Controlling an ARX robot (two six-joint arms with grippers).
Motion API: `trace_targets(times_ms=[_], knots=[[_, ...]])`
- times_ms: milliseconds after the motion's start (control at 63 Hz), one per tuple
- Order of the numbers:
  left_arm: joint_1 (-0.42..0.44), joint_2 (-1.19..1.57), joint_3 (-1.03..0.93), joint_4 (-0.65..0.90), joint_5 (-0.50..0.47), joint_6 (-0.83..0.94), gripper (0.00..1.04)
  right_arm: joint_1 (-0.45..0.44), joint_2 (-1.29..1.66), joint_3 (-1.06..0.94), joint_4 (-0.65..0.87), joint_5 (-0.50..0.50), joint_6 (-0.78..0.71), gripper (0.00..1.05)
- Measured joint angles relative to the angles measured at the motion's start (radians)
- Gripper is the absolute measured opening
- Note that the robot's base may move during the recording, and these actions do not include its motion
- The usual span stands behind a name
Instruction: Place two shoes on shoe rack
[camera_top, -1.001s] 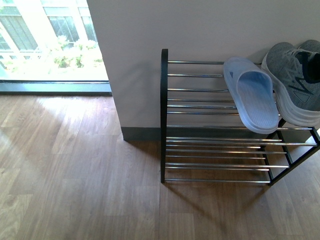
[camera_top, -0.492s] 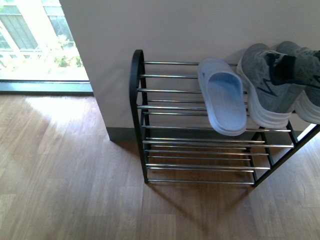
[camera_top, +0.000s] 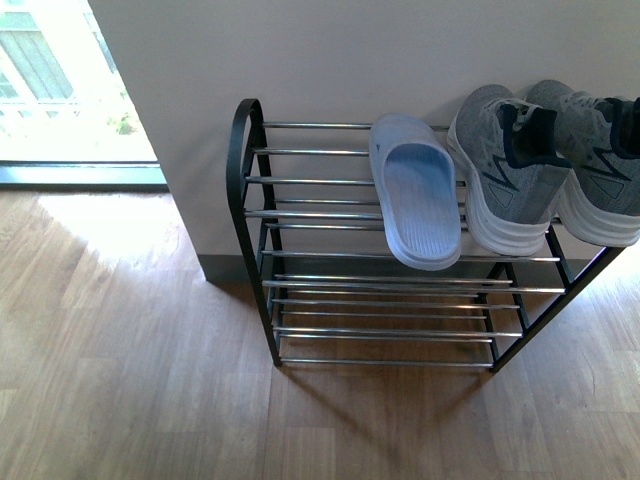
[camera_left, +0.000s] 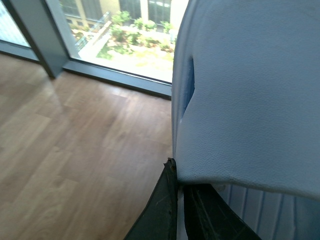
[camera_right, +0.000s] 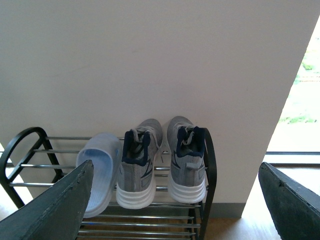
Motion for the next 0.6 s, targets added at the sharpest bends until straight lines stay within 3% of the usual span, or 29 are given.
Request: trace_targets(times_ms=[111, 222, 397, 604], knots=[[-0.012, 0.282, 0.174, 0.052, 0.146, -0.060, 0.02, 0.000, 0.000, 0.000, 0.000, 0.000, 0.000, 0.96], [-0.052, 0.603, 0.418, 0.028, 0.207, -0.082, 0.02, 0.000, 0.000, 0.000, 0.000, 0.000, 0.000, 0.96], [-0.100, 1.023, 0.849, -0.152, 0.238, -0.085, 0.02, 0.000, 0.000, 0.000, 0.000, 0.000, 0.000, 0.96], [-0.114, 1.217, 1.094, -0.265, 0.236, -0.056, 0.02, 0.000, 0.000, 0.000, 0.000, 0.000, 0.000, 0.96]])
